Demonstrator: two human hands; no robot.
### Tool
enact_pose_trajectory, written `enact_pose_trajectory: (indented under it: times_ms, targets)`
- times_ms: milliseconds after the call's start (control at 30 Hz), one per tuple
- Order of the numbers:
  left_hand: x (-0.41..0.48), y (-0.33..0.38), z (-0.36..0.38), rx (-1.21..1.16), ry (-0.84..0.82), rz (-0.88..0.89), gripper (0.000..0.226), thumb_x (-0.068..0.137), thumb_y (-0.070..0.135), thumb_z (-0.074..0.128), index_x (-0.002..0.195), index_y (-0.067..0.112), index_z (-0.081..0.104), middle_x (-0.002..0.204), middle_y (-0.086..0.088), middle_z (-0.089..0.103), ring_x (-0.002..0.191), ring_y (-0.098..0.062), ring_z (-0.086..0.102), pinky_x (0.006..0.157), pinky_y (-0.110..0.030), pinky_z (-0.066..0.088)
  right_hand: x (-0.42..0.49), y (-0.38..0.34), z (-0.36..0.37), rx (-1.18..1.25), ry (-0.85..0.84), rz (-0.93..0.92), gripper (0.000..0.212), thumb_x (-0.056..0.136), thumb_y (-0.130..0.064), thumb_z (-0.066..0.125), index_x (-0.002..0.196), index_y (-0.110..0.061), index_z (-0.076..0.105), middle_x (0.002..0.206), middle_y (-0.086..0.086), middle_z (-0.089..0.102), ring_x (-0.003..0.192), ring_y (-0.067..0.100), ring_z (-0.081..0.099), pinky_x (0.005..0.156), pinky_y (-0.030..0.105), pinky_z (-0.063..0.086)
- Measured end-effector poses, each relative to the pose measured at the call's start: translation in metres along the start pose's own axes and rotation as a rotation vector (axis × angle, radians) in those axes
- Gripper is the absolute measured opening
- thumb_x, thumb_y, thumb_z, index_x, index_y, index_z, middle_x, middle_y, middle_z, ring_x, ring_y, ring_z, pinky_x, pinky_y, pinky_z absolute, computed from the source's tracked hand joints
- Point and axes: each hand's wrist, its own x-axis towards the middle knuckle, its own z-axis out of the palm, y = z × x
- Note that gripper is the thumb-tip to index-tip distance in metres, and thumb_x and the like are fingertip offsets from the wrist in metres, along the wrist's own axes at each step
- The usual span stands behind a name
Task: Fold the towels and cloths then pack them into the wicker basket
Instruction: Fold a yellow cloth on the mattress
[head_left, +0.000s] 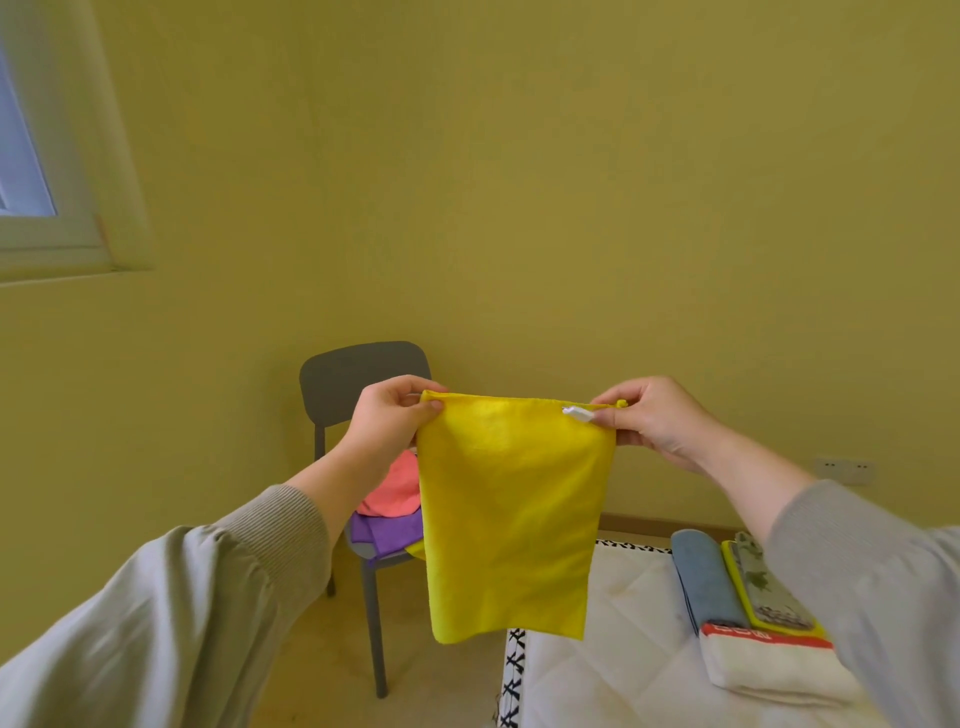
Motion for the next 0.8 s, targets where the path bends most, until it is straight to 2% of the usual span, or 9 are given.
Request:
enact_pose_trajectory:
  times_ms: [67,200,300,400,533,633,733,800]
  targets:
    - [0.001,0.0,-0.001,-0.013,0.005,-0.001,0.011,0.091,0.009,0.061,0.09,0.016,0.069,0.081,-0.006,0.064,0.066,-0.013,0.055,0.055,-0.025,0.05,0.0,0.002,0.0,0.022,0.005,0.006,0.004,0.081,0.004,0.065,0.079,0.0,0.066,0.074,0.015,0.063,0.061,0.018,0.061,0.054,0.021,0.055]
    - [0.001,0.0,0.003,-0.019,0.07,0.026,0.012,0.092,0.01,0.06,0.09,0.018,0.069,0.078,-0.003,0.063,0.065,-0.012,0.055,0.053,-0.023,0.049,0.0,0.003,0.001,-0.011,-0.006,-0.001,0.009,0.083,0.0,0.064,0.075,0.002,0.067,0.071,0.015,0.065,0.061,0.019,0.063,0.054,0.021,0.054]
    - [0.001,0.0,0.007,-0.018,0.121,0.061,0.014,0.092,0.009,0.061,0.086,0.02,0.069,0.078,-0.002,0.066,0.067,-0.013,0.056,0.057,-0.025,0.049,0.002,0.001,0.003,-0.257,0.033,-0.022,0.016,0.08,0.004,0.068,0.067,-0.003,0.069,0.069,0.014,0.066,0.06,0.019,0.062,0.056,0.022,0.055]
    - [0.001,-0.001,0.009,0.009,0.147,0.091,0.017,0.091,0.008,0.061,0.083,0.021,0.069,0.079,-0.001,0.067,0.071,-0.014,0.057,0.061,-0.024,0.049,0.007,0.002,0.005,-0.456,0.144,-0.03,0.025,0.076,-0.002,0.074,0.056,-0.015,0.069,0.065,0.015,0.066,0.059,0.02,0.057,0.062,0.032,0.051]
    - [-0.001,-0.002,0.012,-0.027,0.163,0.073,0.017,0.091,0.009,0.061,0.085,0.021,0.069,0.078,-0.001,0.065,0.072,-0.019,0.054,0.065,-0.034,0.049,0.01,0.001,0.009,-0.519,0.25,-0.042,0.027,0.073,-0.004,0.077,0.053,-0.017,0.065,0.053,-0.003,0.059,0.053,0.011,0.049,0.052,0.021,0.037]
    - [-0.001,-0.003,0.014,-0.024,0.169,0.058,0.014,0.091,0.009,0.061,0.087,0.019,0.07,0.079,-0.002,0.065,0.072,-0.018,0.055,0.068,-0.035,0.051,0.012,0.001,0.011,-0.557,0.288,-0.075,0.024,0.071,-0.001,0.078,0.058,-0.015,0.062,0.06,-0.001,0.058,0.059,0.015,0.051,0.051,0.021,0.037]
    - [0.0,-0.005,0.012,0.051,0.128,0.081,0.013,0.089,0.005,0.063,0.089,0.017,0.07,0.081,-0.003,0.068,0.071,-0.015,0.059,0.064,-0.03,0.052,0.014,0.005,0.009,-0.614,0.239,-0.092,0.016,0.075,0.0,0.074,0.086,-0.011,0.068,0.07,-0.002,0.057,0.07,0.017,0.054,0.056,0.021,0.039]
    - [0.001,-0.007,0.012,0.178,0.065,0.1,0.013,0.089,0.005,0.063,0.095,0.013,0.071,0.081,-0.001,0.069,0.072,-0.012,0.061,0.067,-0.027,0.053,0.014,0.008,0.008,-0.759,0.201,-0.093,0.013,0.082,-0.004,0.067,0.092,-0.012,0.072,0.078,0.002,0.061,0.076,0.018,0.055,0.06,0.024,0.039]
